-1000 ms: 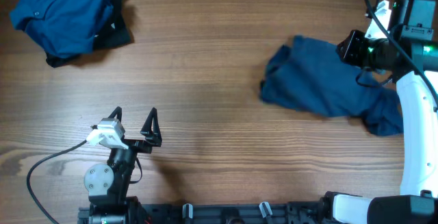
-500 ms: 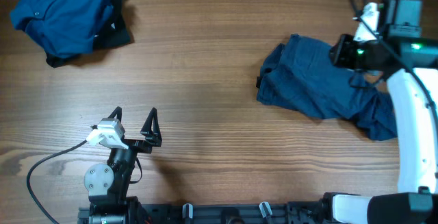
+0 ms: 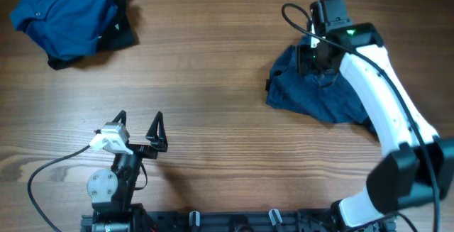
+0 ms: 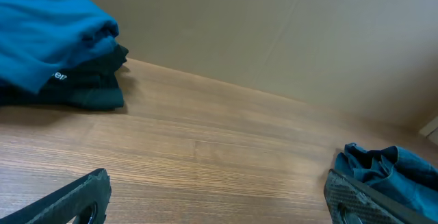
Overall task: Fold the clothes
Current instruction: 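Drag the trousers leftward toward the table center with the right gripper, then lift the trousers with the right gripper and shake them open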
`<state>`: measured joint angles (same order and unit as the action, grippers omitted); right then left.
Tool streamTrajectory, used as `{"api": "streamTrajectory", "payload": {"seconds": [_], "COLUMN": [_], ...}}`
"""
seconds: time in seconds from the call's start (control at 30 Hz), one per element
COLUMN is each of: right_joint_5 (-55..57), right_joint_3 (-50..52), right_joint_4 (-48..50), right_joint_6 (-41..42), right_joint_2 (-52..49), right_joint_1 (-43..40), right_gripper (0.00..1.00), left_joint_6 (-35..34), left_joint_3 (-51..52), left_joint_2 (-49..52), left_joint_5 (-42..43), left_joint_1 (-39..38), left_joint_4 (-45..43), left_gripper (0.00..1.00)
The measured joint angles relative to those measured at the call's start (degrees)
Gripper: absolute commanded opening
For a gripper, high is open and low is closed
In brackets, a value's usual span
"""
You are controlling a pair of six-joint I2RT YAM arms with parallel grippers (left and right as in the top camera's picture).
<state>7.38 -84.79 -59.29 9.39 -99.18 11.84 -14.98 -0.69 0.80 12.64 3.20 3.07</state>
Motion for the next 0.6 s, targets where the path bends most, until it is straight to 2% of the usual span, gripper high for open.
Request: {"api": "streamTrajectory", "payload": {"seconds": [0.23,0.37,0.6], "right_joint_5": [1.6,1.9,1.9], "right_joint_3": [0.0,0.0,0.0], "right_joint_4": [0.7,1.4,1.8], "right_joint_6": [-0.4,-1.0,-1.6], "right_joint_2": [-6.4,-7.3,-7.5], "right_joint_1": [0.0,0.0,0.3], "right_gripper": [0.62,0.54,0.54], "left_joint_6": [0.0,0.0,0.0], "left_joint_3": [0.0,0.0,0.0], "left_joint_2": [0.0,0.0,0.0], "left_joint_5": [0.0,0.0,0.0], "left_joint_1": [0.0,0.0,0.0], "left_joint_4": [0.0,0.0,0.0], "left_gripper": [1.0,1.0,1.0]}}
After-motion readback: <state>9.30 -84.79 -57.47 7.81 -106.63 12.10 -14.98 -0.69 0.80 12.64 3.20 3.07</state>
